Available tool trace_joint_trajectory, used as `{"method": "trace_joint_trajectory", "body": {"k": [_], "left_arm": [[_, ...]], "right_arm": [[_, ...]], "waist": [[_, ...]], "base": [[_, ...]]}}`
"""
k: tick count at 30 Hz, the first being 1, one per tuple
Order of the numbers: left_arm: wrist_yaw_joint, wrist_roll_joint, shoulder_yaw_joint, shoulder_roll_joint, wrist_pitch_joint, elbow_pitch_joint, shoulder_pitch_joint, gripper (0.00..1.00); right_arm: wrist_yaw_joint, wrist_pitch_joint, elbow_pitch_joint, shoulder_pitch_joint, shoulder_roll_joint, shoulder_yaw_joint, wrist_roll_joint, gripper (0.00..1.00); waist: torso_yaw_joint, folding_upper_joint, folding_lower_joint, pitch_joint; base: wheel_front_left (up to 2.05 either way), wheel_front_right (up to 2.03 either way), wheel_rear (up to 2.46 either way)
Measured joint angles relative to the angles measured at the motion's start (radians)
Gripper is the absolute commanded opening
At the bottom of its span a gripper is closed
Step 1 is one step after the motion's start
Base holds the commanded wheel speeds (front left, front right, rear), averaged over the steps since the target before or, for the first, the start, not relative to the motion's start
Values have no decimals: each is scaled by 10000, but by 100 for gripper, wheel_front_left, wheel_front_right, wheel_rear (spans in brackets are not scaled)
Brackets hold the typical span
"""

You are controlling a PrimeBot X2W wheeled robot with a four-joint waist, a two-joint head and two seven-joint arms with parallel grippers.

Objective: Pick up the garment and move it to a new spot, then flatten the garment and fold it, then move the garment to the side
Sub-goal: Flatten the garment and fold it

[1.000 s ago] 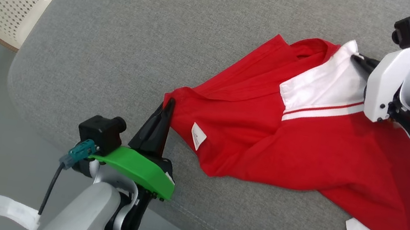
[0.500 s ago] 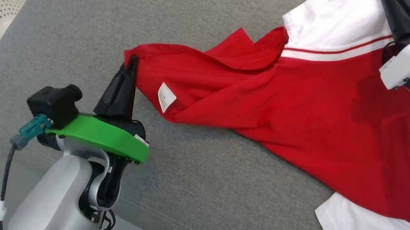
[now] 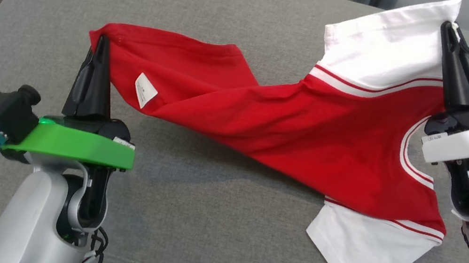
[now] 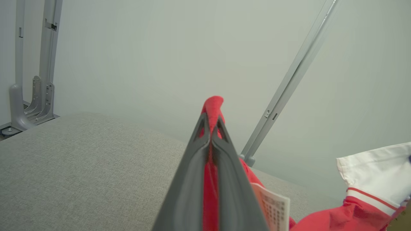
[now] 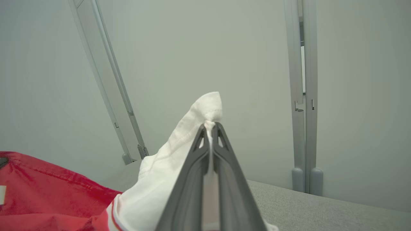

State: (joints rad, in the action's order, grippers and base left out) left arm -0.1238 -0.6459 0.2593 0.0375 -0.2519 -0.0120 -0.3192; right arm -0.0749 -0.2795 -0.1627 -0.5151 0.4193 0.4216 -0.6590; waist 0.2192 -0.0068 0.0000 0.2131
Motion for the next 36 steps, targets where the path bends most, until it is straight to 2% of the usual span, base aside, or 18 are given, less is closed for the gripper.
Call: {"method": "trace_joint_trajectory", "body": {"k": [4, 6, 13, 22, 24, 28, 30, 33, 36], "left_arm": [[0, -2, -286, 111, 0, 454, 499, 0], [0, -2, -439, 127, 0, 851, 644, 0], [0, 426, -1275, 424, -54, 2800, 757, 0], [0, 1089, -1022, 769, -58, 4801, 881, 0], [0, 1237, -1022, 802, 67, 5371, 1135, 0], [0, 1294, -999, 846, 637, 5565, 1304, 0], [0, 1108, -915, 828, 1049, 5352, 1341, 0], [0, 779, -708, 844, 1797, 4479, 1316, 0], [0, 500, -518, 911, 2652, 2838, 895, 0]], "right_arm": [[153, 125, 1018, 643, -201, -318, 142, 0], [244, 176, 1952, 737, -395, -805, 412, 0], [228, 176, 4537, 726, -677, -1701, 1101, 0], [341, 165, 6571, 1425, -320, -2713, 1415, 0], [491, 165, 6995, 1837, -244, -2871, 1413, 0], [558, 167, 7007, 2556, -54, -2867, 1101, 0], [397, 334, 6729, 2642, -105, -2554, 738, 0], [157, 947, 5670, 2532, -161, -1977, 59, 0], [-40, 1649, 4067, 1802, -50, -1429, -31, 0]], "waist": [[-491, 0, 0, -458], [-751, 0, 0, -684], [-1704, 0, 0, -1426], [-2605, 0, 0, -2260], [-2778, 0, 0, -2432], [-2845, 0, 0, -2495], [-2820, 0, 0, -2430], [-2763, 0, 0, -2249], [-2668, 0, 0, -2018]], "base": [[0, 0, 0], [0, 0, 0], [0, 0, 0], [0, 0, 0], [0, 0, 0], [0, 0, 0], [0, 0, 0], [0, 0, 0], [0, 0, 0]]}}
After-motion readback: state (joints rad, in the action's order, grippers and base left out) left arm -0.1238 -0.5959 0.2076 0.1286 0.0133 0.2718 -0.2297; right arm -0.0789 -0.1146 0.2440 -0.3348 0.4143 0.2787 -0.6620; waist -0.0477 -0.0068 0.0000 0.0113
